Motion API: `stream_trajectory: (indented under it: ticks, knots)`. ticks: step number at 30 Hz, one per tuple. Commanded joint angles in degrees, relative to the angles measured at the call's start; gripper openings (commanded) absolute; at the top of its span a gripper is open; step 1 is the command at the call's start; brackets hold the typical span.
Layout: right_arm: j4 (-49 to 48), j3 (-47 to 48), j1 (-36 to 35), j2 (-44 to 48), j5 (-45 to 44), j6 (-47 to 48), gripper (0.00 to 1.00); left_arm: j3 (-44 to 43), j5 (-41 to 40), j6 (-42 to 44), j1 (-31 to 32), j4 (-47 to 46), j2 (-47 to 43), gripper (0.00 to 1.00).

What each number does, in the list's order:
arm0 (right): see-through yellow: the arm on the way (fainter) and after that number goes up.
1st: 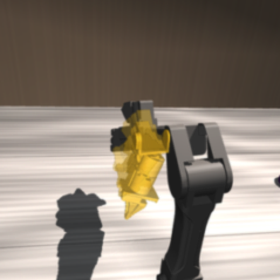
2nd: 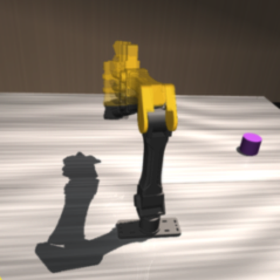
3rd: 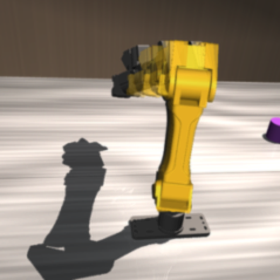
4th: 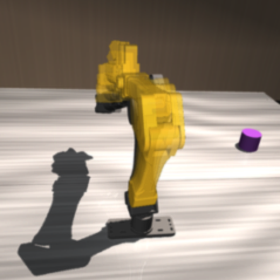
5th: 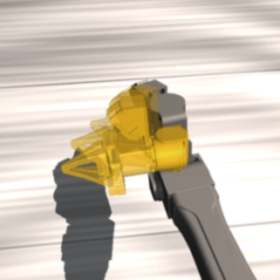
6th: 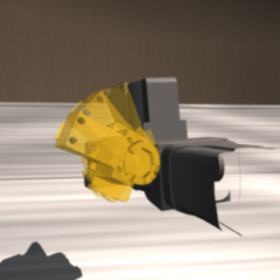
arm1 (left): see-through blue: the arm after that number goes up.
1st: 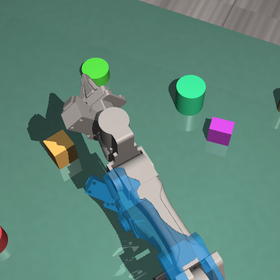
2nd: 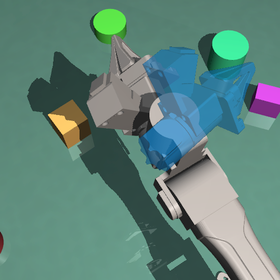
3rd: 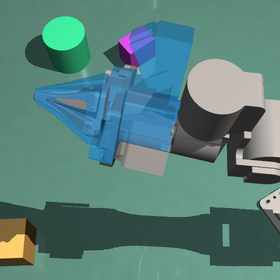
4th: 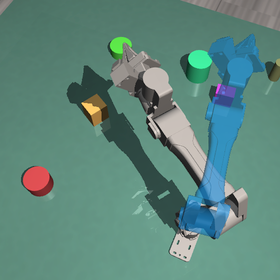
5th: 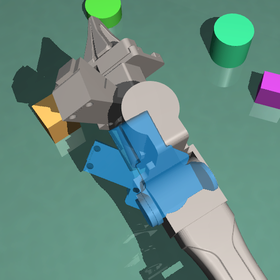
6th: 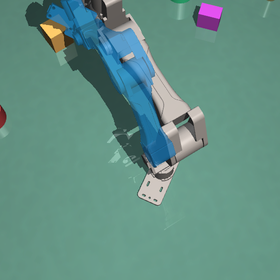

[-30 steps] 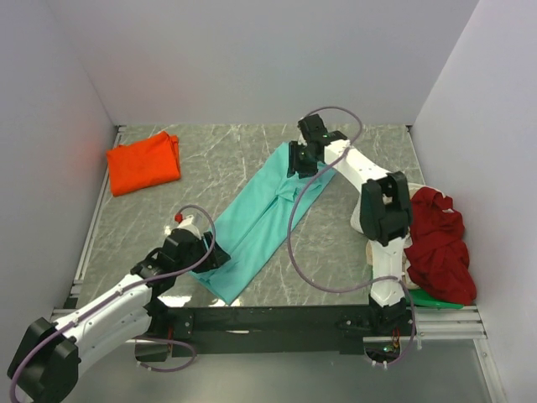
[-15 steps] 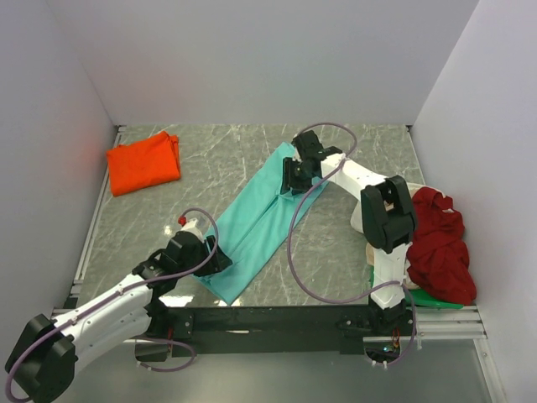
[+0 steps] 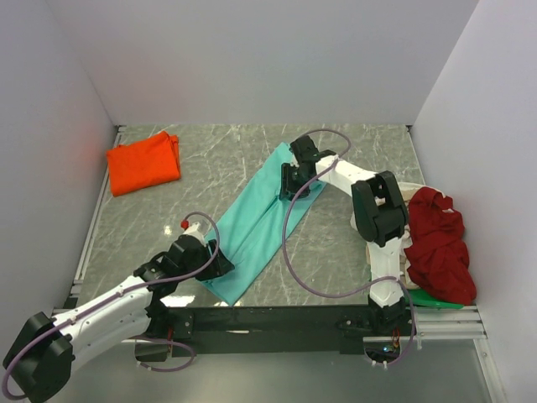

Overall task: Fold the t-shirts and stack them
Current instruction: Fold the tshirt

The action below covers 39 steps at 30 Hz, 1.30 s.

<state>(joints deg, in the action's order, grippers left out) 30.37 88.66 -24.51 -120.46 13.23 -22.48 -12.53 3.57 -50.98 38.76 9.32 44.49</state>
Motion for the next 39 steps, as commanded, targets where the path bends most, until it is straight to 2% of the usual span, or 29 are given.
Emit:
stream_trajectory:
  ticks: [1, 6, 12, 19, 26, 39]
  knots:
    - [0.6, 3.1, -0.2, -2.4, -0.7, -0.4, 0.50, 0.7, 0.3, -1.2, 0.7, -1.5, 0.5, 0.59]
    - [2.8, 6.7, -0.1, -5.3, -2.3, -0.4, 0.50, 1.8, 0.5, -3.4, 2.9, -4.7, 2.6, 0.58]
    - [5.4, 12.7, 0.6, -8.6, -3.7, 0.5, 0.50, 1.7, -3.4, -8.0, 6.9, -4.8, 2.2, 0.58]
    - [8.9, 19.5, 1.7, -12.1, -6.6, 3.5, 0.50, 2.3, -7.2, -14.7, 13.4, -11.2, 4.4, 0.58]
    - [10.9, 23.6, 3.4, -14.3, -8.3, 6.2, 0.50, -0.9, -12.4, -18.0, 22.6, -16.5, 13.5, 0.59]
    - [13.2, 27.9, 6.8, -17.0, -7.8, 9.6, 0.50, -12.4, -14.4, -19.2, 32.6, -23.5, 31.4, 0.60]
